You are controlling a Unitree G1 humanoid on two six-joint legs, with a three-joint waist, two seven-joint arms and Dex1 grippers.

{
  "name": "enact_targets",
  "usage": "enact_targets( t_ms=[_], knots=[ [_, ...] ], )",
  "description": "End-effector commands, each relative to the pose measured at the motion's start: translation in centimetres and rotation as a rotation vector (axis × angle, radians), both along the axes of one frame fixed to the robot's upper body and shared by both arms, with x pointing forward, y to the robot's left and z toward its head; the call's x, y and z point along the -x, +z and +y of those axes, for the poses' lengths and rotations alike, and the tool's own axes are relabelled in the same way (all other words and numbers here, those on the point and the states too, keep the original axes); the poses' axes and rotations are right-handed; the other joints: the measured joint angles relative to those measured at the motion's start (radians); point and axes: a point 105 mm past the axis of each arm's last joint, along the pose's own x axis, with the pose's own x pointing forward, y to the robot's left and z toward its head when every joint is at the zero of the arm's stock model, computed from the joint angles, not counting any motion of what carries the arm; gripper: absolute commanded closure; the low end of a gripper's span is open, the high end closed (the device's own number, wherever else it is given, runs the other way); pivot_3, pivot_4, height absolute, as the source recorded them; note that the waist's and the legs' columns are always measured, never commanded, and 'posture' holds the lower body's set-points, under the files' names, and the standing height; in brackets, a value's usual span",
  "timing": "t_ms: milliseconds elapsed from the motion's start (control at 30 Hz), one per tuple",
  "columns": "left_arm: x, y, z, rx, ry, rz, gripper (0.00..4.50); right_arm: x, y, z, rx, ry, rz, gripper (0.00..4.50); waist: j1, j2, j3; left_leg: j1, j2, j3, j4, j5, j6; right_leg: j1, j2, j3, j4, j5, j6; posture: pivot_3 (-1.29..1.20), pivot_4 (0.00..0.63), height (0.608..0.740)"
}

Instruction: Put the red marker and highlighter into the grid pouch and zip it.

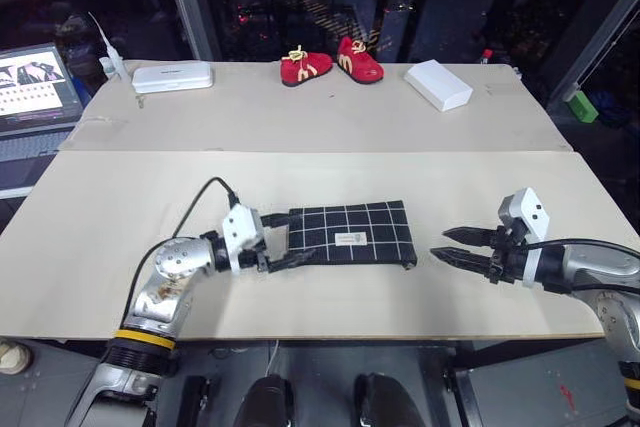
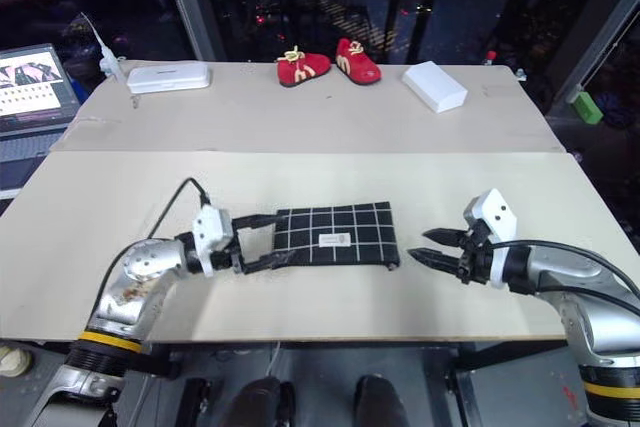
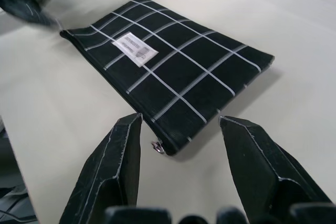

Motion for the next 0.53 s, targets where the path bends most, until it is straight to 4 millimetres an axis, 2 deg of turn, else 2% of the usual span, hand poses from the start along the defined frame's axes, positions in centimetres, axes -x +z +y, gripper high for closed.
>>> enact_targets(
  t_ms=[33, 133, 267, 367, 533],
  knots=[
    [-0.6, 1.3, 3.4, 0.055, 0.191, 0.086, 1.03, -0.7, 1.4, -1.9, -0.008, -0.054, -0.073, 1.84, -0.006, 0.000, 0.000, 0.001, 0.000, 0.000, 0.000, 0.000, 0.000, 0.000, 0.000, 0.000, 0.000, 0.000, 0.000, 0.00, 0.150, 0.740],
    [-0.8, 0.3, 7.2, 0.080, 0.383, 0.225, 1.03, -1.3, 0.9, -3.2, -0.014, -0.115, -0.089, 1.84, -0.011, 0.000, 0.000, 0.002, 0.000, 0.000, 0.000, 0.000, 0.000, 0.001, 0.001, 0.001, 0.000, 0.000, 0.001, 0.00, 0.150, 0.740],
    [-0.2, -0.6, 11.8, 0.070, 0.602, 0.243, 1.03, -1.7, 0.3, -4.1, -0.043, -0.169, -0.091, 1.84, -0.013, 0.000, 0.000, 0.002, 0.000, 0.000, 0.000, 0.000, 0.000, 0.000, 0.000, 0.001, 0.000, -0.002, 0.003, 0.00, 0.150, 0.740],
    [0.2, -1.1, 13.8, 0.055, 0.704, 0.202, 1.03, -2.1, -0.1, -4.5, -0.053, -0.206, -0.089, 1.84, -0.009, 0.000, 0.000, 0.002, 0.000, 0.000, 0.000, 0.000, 0.000, 0.001, 0.000, 0.001, 0.000, 0.000, 0.000, 0.00, 0.150, 0.740],
    [0.2, -1.0, 14.6, 0.127, 0.775, 0.190, 1.03, -2.2, -1.0, -4.4, -0.063, -0.222, -0.072, 1.84, 0.002, 0.000, 0.000, 0.002, 0.000, 0.001, 0.000, 0.000, 0.000, 0.001, -0.001, 0.001, 0.000, 0.000, -0.001, 0.00, 0.150, 0.740]
  ],
)
